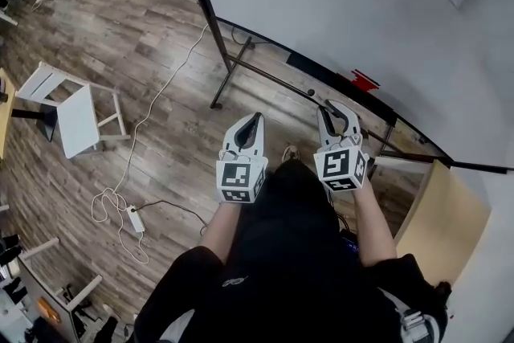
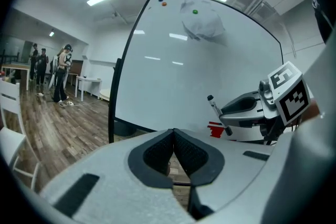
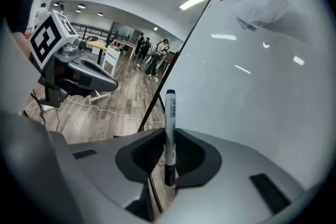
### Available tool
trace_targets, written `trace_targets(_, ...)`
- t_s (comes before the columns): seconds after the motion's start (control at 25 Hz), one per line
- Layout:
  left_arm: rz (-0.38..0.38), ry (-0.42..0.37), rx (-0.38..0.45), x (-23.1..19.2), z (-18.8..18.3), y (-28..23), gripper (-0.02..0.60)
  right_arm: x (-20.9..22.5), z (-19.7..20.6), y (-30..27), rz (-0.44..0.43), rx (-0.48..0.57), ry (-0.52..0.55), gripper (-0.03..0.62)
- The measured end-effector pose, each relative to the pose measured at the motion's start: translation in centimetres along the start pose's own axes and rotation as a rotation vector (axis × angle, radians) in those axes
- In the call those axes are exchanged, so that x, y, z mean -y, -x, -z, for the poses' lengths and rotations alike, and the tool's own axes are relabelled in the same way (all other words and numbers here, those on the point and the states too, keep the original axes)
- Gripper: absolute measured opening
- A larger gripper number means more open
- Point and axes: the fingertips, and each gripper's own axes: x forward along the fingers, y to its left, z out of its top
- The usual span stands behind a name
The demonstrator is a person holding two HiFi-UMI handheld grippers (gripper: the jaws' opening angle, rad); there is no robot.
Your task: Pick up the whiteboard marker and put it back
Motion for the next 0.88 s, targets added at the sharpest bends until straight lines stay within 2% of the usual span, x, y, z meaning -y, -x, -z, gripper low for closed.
trace_targets(0.2, -0.009, 0.033, -0.028, -2.5, 0.1, -2.3, 0.005, 0.9, -0.8, -4.2, -0.018, -0.074, 0.076, 0.052)
trace_targets(0.4, -0.031, 0.036, -0.068, -5.2, 0.5, -5.3, 0.006, 1.0, -1.2, -9.1, -0.107, -0.13, 0.072, 0.052)
trace_targets(0.64, -0.058, 0.024, -0.12, -7.3, 0.9, -8.5, 0.006, 1.8, 2.8, -15.6, -0.154, -0.299, 0.15, 0.052)
trace_targets(0.88, -0.085, 0.046, -0.167, -9.5, 2.2, -9.3, 0.006, 1.0, 5.5, -19.9, -0.193, -0.399, 0.18, 0.052)
